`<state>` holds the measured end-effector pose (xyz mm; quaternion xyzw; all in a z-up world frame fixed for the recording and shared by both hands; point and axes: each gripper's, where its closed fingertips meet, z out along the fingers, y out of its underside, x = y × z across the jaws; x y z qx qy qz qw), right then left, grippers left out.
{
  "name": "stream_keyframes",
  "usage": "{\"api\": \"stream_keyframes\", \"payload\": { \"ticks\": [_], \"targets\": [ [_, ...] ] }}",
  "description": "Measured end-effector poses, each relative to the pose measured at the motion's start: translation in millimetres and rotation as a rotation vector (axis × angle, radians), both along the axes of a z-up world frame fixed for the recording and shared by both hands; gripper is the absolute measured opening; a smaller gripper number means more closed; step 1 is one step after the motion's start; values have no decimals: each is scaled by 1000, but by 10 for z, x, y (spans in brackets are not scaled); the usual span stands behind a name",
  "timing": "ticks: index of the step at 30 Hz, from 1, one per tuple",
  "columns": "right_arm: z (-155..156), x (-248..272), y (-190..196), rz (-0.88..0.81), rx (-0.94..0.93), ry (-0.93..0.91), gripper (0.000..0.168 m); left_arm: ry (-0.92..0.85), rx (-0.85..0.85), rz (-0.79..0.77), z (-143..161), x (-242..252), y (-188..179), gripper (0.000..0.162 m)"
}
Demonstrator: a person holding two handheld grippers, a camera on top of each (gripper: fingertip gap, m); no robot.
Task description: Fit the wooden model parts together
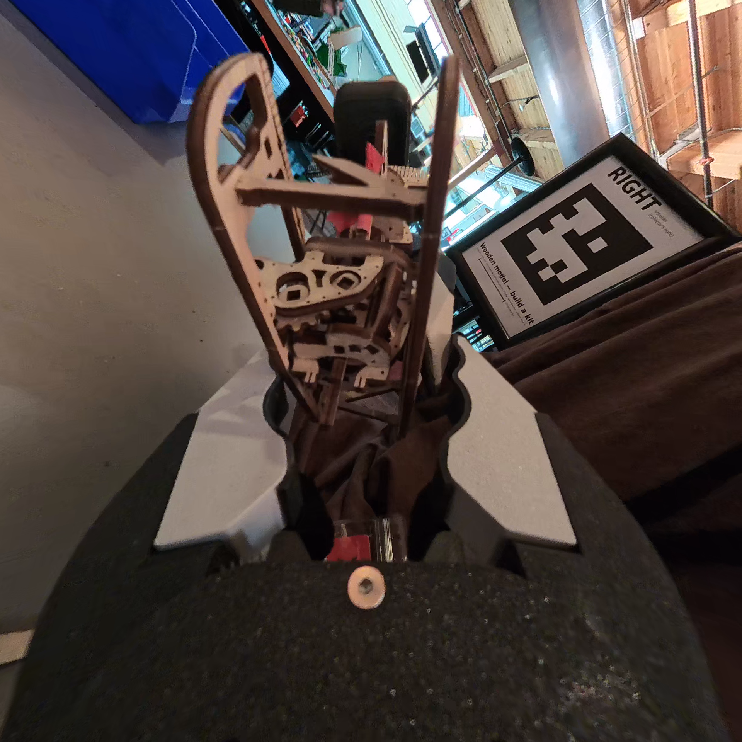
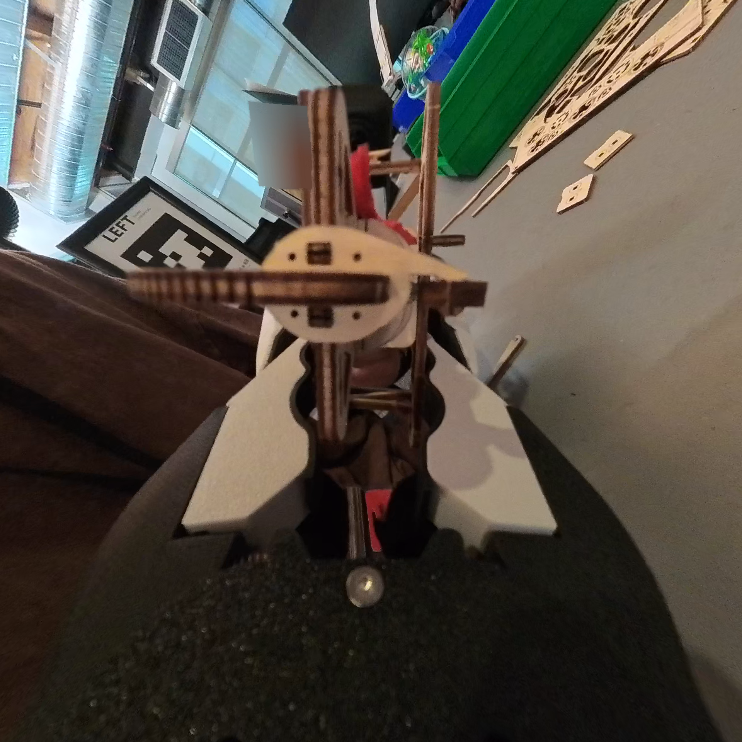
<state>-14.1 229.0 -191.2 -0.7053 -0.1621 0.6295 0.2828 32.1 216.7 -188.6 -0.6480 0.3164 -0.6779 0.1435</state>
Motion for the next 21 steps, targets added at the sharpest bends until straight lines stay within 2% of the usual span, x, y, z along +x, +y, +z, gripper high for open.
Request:
{"api": "stream_keyframes", "payload": {
  "ticks": [5,10,21],
  "targets": [
    [-6,-2,-35,2,-25,-7,47,-10,-5,-3,4,-6,-18,75],
    [20,23,-83,1,70,-71,44,-39,-7,-18,50,15,-103,73],
    [-100,16,-31,44,-12,-2,47,40,-17,-16,-103,17,-17,76]
  ]
}}
